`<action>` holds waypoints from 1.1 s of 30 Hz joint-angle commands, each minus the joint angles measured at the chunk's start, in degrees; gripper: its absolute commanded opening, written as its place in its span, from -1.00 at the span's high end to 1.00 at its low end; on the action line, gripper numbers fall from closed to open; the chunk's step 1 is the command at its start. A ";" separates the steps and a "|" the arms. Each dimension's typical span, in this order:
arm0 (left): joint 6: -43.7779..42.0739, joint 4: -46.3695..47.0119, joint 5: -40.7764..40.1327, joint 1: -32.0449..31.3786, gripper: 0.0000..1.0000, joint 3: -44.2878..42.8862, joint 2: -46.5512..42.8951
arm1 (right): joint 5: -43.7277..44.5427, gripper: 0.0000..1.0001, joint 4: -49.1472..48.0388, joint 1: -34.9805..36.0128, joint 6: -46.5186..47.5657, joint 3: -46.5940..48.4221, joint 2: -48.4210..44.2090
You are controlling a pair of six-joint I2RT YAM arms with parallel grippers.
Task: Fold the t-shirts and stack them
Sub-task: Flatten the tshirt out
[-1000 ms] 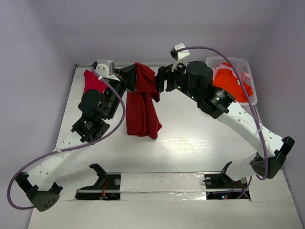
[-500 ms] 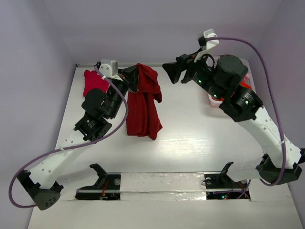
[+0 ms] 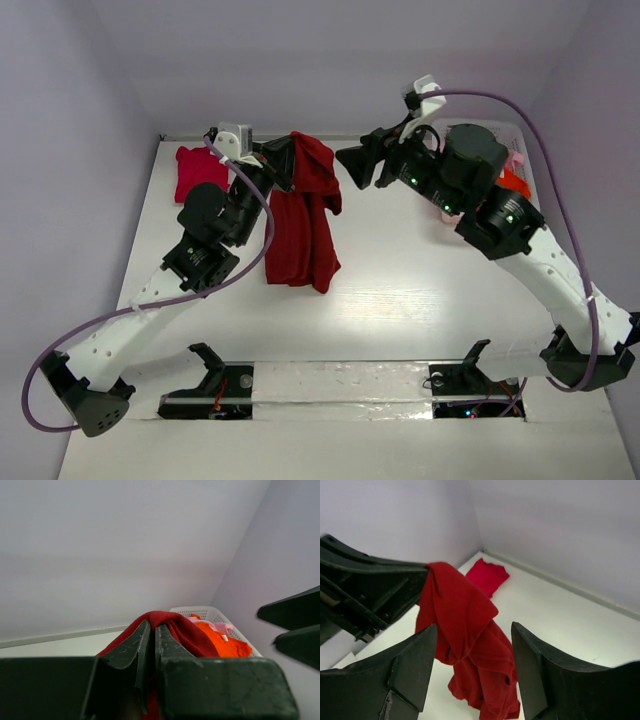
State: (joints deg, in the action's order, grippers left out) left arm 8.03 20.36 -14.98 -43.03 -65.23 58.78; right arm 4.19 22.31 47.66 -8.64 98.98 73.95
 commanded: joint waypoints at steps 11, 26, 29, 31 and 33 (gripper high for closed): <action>1.11 6.89 1.10 0.13 1.00 -0.34 -1.48 | -5.68 -0.32 -4.90 0.77 -0.67 0.16 3.12; 2.25 7.41 1.71 0.13 1.00 0.89 -1.65 | -6.47 -0.31 -6.04 1.30 -0.41 3.06 7.17; 2.43 7.50 1.98 0.13 1.00 1.16 -1.57 | -6.47 -0.01 -7.10 1.30 -0.58 2.01 7.00; 2.43 7.41 1.71 0.13 1.00 1.33 -1.74 | -6.21 0.51 -7.19 1.30 -0.58 1.74 6.99; 2.43 7.50 1.62 0.13 1.00 1.77 -2.09 | -5.51 1.00 -7.01 1.30 -0.50 1.74 6.99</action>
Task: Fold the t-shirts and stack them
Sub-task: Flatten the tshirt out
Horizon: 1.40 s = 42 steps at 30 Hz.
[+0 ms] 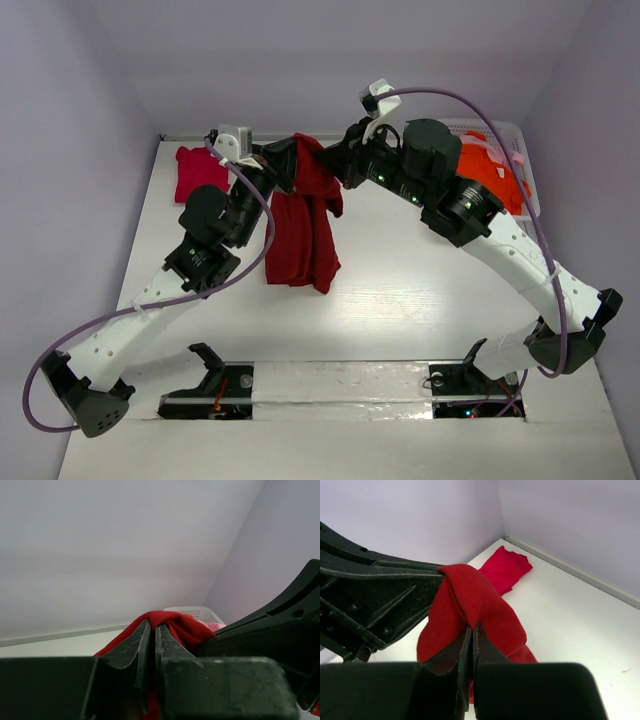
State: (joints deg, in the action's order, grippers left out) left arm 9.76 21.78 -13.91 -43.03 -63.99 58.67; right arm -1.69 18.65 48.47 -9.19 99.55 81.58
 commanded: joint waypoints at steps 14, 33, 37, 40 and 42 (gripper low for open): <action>0.79 8.01 0.73 0.13 0.55 3.25 -2.77 | 8.19 1.00 0.06 0.49 3.47 3.72 -3.53; 4.13 15.13 3.01 0.13 -0.98 8.43 0.21 | 19.62 1.00 6.74 0.49 8.58 14.26 -7.49; 6.14 20.22 5.46 0.13 -0.98 12.03 0.21 | 19.97 1.00 7.01 0.49 8.58 15.50 -7.40; 7.64 25.49 7.84 0.13 -0.98 15.73 1.17 | 20.59 1.00 6.75 0.49 10.23 16.90 -7.23; 8.08 27.77 8.90 0.13 -0.98 17.22 2.23 | 21.46 1.00 6.66 0.49 10.60 17.87 -7.14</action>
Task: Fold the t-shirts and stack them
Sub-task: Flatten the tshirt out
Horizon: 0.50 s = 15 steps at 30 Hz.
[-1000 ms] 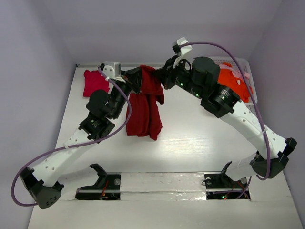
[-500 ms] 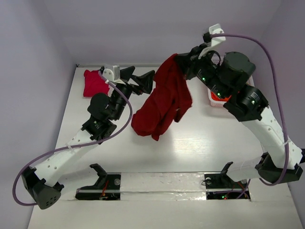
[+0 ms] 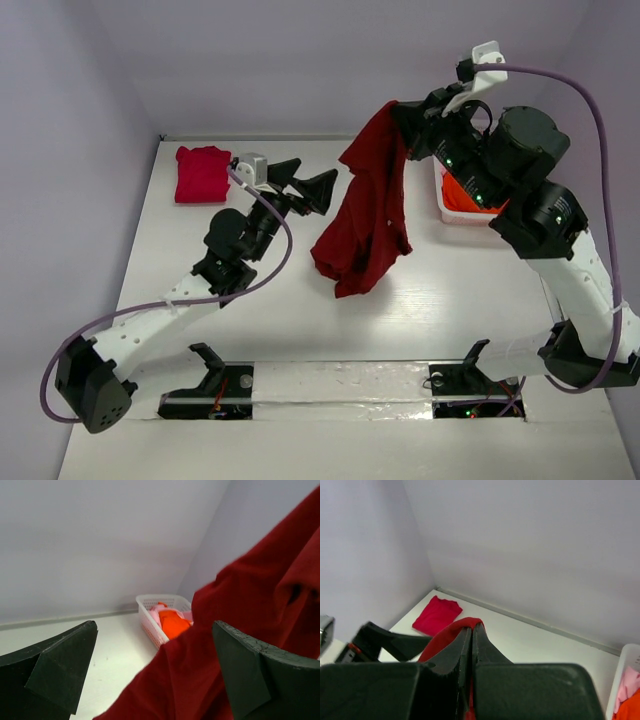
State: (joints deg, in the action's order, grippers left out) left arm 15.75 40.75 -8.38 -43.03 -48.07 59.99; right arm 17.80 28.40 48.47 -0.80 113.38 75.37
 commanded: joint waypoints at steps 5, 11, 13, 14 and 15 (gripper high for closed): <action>4.63 15.48 7.76 0.13 -0.98 3.86 4.70 | 3.64 1.00 -0.90 0.49 3.61 10.53 0.30; 6.93 31.04 12.77 0.13 -0.98 9.40 8.56 | 4.61 1.00 -0.10 0.49 4.05 12.92 -0.75; 6.84 34.82 14.35 0.13 -0.98 10.37 10.05 | 5.13 1.00 0.16 0.49 4.40 13.44 -1.45; 7.10 36.66 14.79 0.13 -0.98 10.46 10.58 | 5.22 1.00 0.42 0.49 4.40 13.88 -1.72; 7.71 37.55 16.63 0.13 -0.98 10.37 11.72 | 5.22 1.00 0.86 0.49 4.40 14.75 -1.90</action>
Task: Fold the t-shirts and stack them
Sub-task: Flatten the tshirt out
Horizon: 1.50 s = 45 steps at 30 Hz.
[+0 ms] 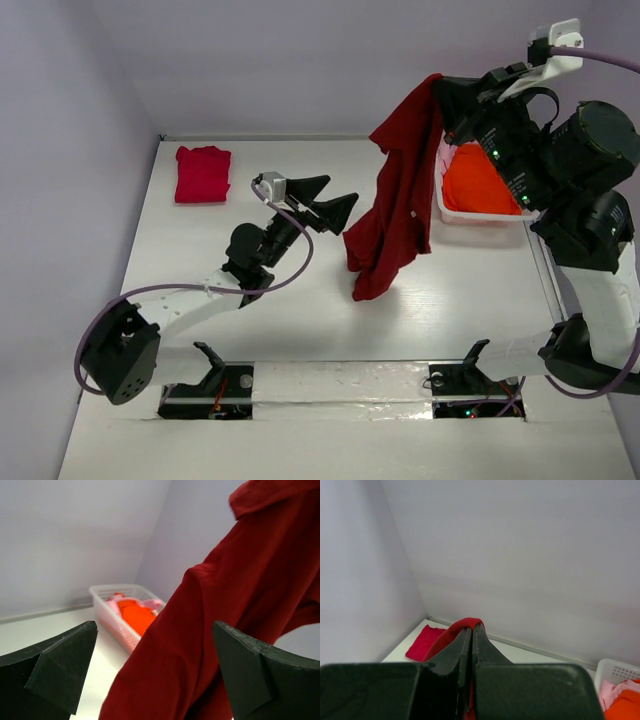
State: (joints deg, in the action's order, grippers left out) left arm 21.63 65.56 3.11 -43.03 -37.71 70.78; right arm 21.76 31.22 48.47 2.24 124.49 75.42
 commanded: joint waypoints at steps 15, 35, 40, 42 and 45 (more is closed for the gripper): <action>16.33 36.29 22.72 1.19 -0.47 -8.42 24.83 | 0.39 1.00 -0.72 0.49 1.01 6.82 -2.91; 27.86 50.64 26.59 4.00 -0.04 0.09 26.52 | 6.10 1.00 -2.39 0.49 3.91 7.00 -3.34; 24.34 45.36 26.42 4.00 0.09 1.24 20.55 | 6.10 1.00 -3.19 0.49 3.39 3.75 -5.19; 23.46 43.52 26.42 4.00 0.42 1.68 18.96 | 6.28 1.00 -3.10 0.49 3.30 3.22 -5.63; 22.85 42.46 25.45 4.00 0.81 2.82 16.85 | 6.80 1.00 -3.19 0.49 3.30 2.52 -6.07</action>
State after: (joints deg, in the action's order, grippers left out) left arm 46.35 73.87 28.47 -38.98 -36.16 90.67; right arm 27.53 33.85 48.47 4.97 127.02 70.98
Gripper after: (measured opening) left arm 0.123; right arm 0.019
